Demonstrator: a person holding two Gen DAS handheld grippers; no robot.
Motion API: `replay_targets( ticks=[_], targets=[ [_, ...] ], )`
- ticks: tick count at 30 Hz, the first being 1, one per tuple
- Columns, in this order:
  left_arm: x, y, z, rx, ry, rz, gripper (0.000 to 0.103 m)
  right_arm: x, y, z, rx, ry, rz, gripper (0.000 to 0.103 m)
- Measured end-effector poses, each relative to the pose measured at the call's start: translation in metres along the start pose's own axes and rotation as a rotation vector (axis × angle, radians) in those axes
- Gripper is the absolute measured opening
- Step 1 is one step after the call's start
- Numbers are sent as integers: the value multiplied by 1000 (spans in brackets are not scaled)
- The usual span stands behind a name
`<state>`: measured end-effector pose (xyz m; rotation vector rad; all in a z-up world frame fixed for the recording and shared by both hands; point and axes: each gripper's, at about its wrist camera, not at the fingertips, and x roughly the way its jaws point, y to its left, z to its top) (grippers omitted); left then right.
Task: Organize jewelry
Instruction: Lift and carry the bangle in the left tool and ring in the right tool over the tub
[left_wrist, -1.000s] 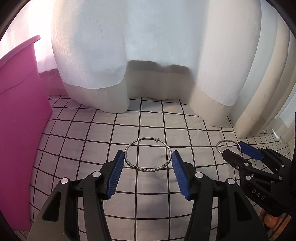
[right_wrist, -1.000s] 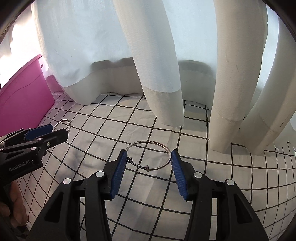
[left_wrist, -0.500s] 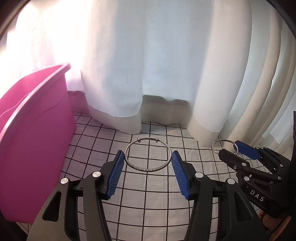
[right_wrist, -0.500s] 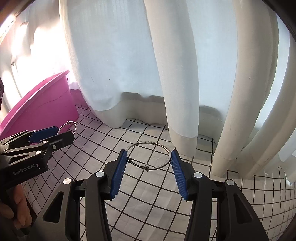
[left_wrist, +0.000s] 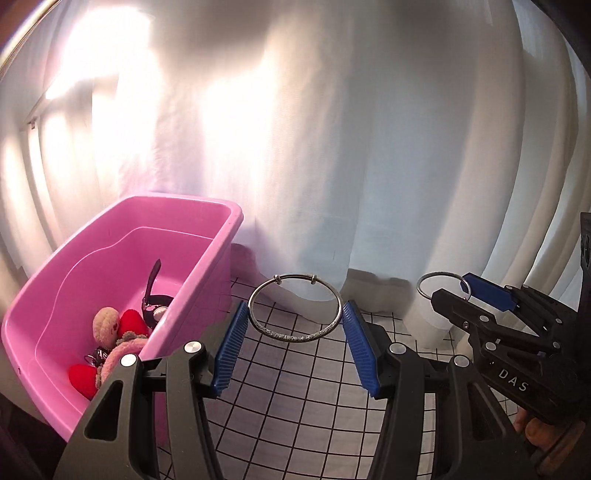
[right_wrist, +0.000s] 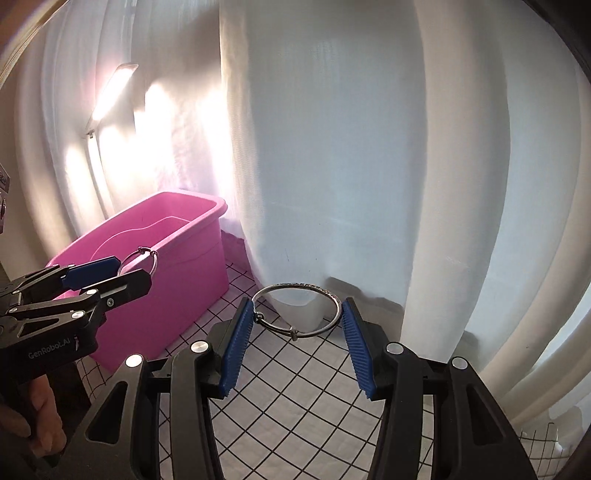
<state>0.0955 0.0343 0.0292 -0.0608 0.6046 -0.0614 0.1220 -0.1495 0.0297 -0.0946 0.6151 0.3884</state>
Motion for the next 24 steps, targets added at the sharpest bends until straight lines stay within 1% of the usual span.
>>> replay_targets(
  ticks=[8,15,19,24],
  targets=[
    [-28,51,18,-61,-63,97,52,2,50,41,-68,-47,113,48],
    [-45,102,29,-117,-90,199,52,26,102,70,-122,-50,213,48],
    [-45,133,35,-147,-93,239,52,43,132,85,-153,-47,255,48],
    [-38,162,36,-173,-85,262,52,65,158,95,-171,-25,291,48]
  ],
)
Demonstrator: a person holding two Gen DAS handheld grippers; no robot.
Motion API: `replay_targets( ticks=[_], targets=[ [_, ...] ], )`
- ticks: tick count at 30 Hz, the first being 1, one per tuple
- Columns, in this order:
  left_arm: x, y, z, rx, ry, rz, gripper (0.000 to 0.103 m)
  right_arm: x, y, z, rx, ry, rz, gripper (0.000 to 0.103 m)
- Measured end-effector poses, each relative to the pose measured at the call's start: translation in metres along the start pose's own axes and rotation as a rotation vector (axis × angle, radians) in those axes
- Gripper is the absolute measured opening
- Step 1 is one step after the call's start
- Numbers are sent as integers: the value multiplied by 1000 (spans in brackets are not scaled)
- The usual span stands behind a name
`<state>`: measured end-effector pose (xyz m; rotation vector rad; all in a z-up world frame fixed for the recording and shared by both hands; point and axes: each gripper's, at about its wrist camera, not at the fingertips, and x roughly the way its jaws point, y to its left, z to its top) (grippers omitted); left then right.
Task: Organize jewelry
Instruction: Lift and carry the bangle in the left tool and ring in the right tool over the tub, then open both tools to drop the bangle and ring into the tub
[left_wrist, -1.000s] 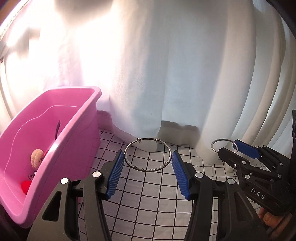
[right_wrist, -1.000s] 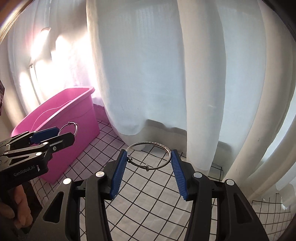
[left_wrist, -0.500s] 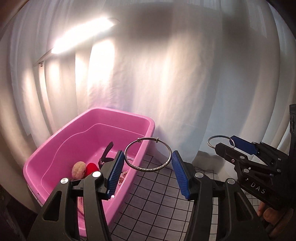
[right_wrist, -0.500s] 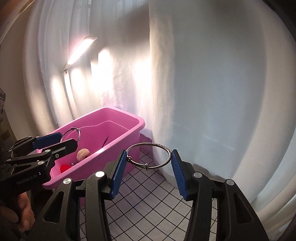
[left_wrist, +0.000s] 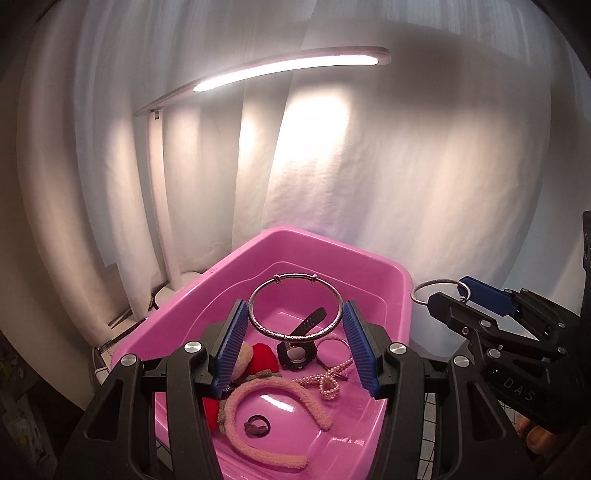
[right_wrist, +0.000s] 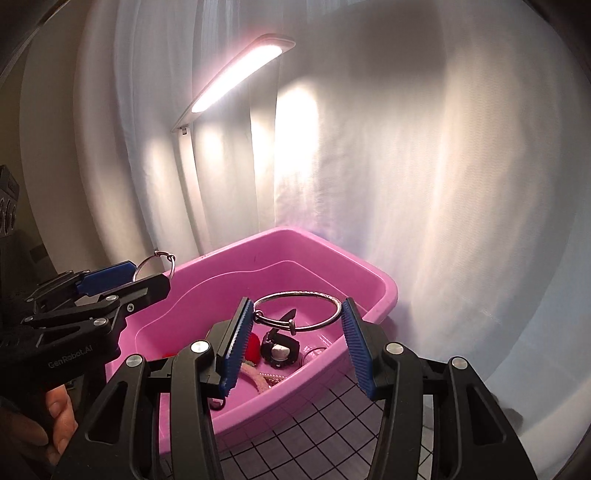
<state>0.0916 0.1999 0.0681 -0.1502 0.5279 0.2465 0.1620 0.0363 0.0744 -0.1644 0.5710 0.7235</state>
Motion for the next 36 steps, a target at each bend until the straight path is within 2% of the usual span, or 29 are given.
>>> replay_targets(
  ticks=[9,23,31,36],
  targets=[
    [36,35,1,-41,57,36,52,56,21,14,-27,74,34,48],
    [82,71,-11,-117,218,99,52,131,35,11,-23,270,47,48],
    [92,76,-15,-118,263,117,52,152,33,3,-5,356,8,48],
    [95,79,-16,-127,281,126,58,156,34,4,-6,378,-14,49]
  ],
)
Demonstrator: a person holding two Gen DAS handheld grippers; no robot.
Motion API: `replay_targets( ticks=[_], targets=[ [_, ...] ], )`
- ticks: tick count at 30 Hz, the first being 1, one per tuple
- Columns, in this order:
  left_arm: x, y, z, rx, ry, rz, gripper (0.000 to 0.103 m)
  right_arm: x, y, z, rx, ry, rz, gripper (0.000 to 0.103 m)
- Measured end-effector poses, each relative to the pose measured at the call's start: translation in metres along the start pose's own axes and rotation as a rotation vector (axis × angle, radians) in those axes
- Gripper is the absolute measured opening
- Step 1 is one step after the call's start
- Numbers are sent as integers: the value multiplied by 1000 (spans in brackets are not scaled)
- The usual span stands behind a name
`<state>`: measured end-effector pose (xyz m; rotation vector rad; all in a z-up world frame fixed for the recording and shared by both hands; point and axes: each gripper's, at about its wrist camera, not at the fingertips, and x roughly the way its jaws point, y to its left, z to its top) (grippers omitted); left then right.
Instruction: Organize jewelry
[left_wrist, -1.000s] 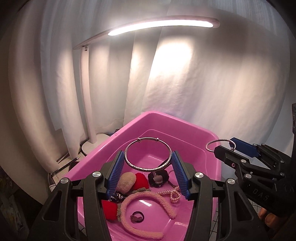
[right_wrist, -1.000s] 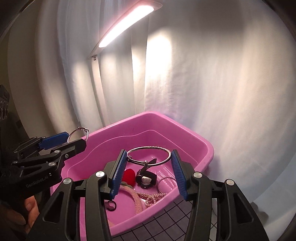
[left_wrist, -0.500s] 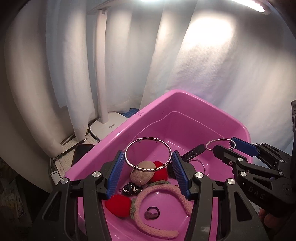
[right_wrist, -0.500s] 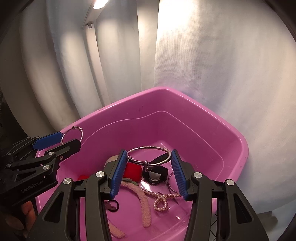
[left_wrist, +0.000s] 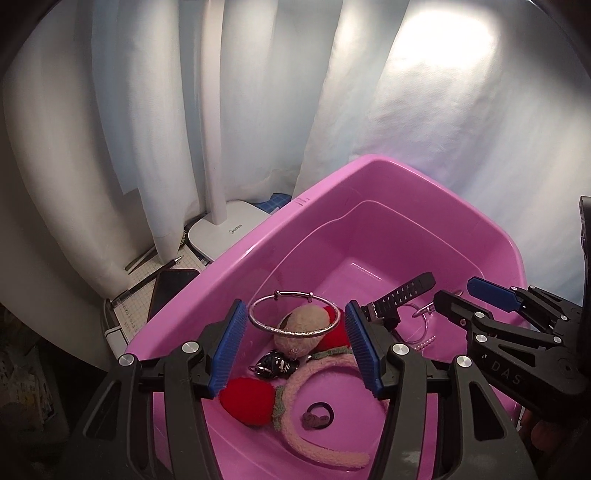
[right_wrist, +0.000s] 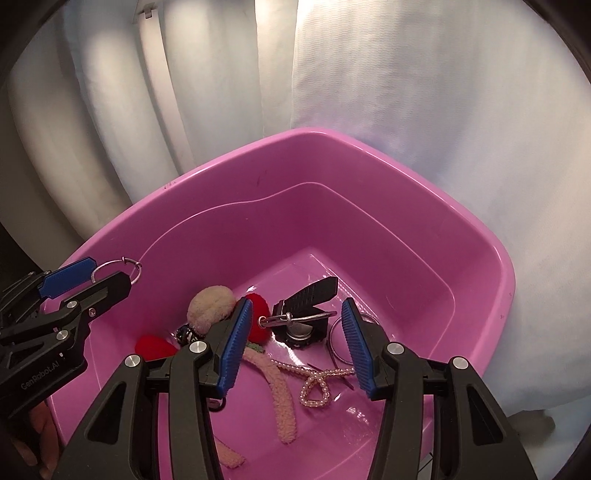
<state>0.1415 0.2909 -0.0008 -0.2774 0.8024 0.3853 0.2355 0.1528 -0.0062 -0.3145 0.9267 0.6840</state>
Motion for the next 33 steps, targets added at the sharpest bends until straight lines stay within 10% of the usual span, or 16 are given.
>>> replay_targets(
  ticks=[5,33],
  targets=[
    [-4,5,2,-22,-7,11,85,-3,-2,-1,12,-1,-12,60],
    [-18,10,0,-36,-4,67,89,-37,0,-18,37,-51,-7,61]
  ],
)
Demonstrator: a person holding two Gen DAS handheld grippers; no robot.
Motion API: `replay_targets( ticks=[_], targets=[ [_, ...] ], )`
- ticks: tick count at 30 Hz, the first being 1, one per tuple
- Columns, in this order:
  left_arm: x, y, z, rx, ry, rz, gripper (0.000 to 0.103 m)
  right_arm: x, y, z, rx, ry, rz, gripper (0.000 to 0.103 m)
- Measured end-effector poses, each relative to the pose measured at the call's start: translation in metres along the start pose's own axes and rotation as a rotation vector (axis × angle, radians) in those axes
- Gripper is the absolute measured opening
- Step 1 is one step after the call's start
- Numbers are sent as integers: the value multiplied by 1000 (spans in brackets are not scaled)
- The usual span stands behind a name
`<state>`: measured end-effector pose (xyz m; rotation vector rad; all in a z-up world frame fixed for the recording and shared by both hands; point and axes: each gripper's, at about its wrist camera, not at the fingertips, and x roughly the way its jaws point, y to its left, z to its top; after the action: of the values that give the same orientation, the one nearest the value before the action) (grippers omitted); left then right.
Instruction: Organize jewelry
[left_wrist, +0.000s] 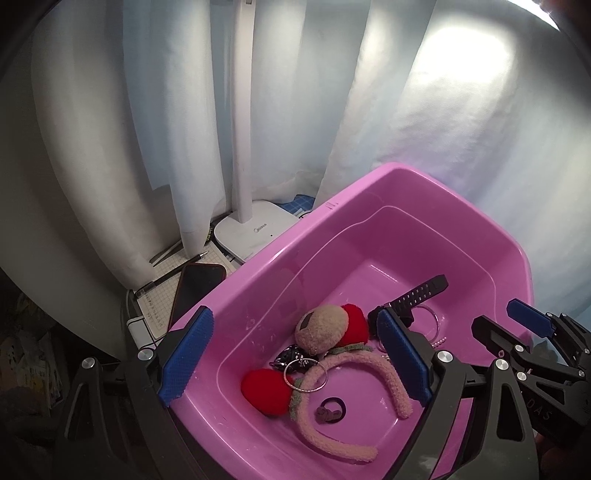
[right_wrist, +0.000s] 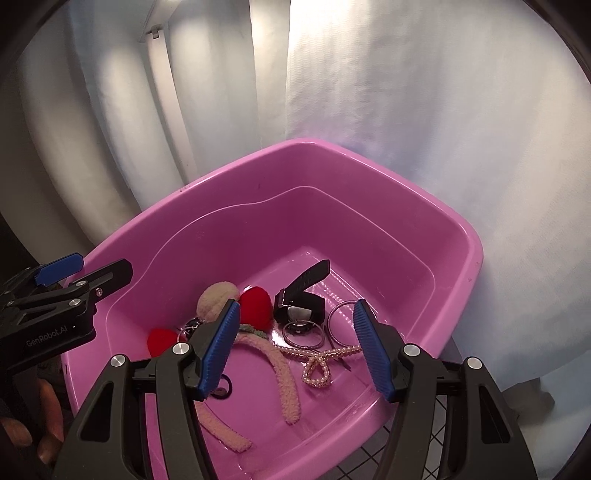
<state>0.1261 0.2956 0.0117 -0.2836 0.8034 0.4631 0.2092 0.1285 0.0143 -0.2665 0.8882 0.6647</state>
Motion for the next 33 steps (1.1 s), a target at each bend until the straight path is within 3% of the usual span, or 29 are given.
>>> replay_targets(
  ticks=[33],
  targets=[
    [-13,-12,-6,42,4,-5,89,-17,1,-14,10,-28,-15,61]
  ],
)
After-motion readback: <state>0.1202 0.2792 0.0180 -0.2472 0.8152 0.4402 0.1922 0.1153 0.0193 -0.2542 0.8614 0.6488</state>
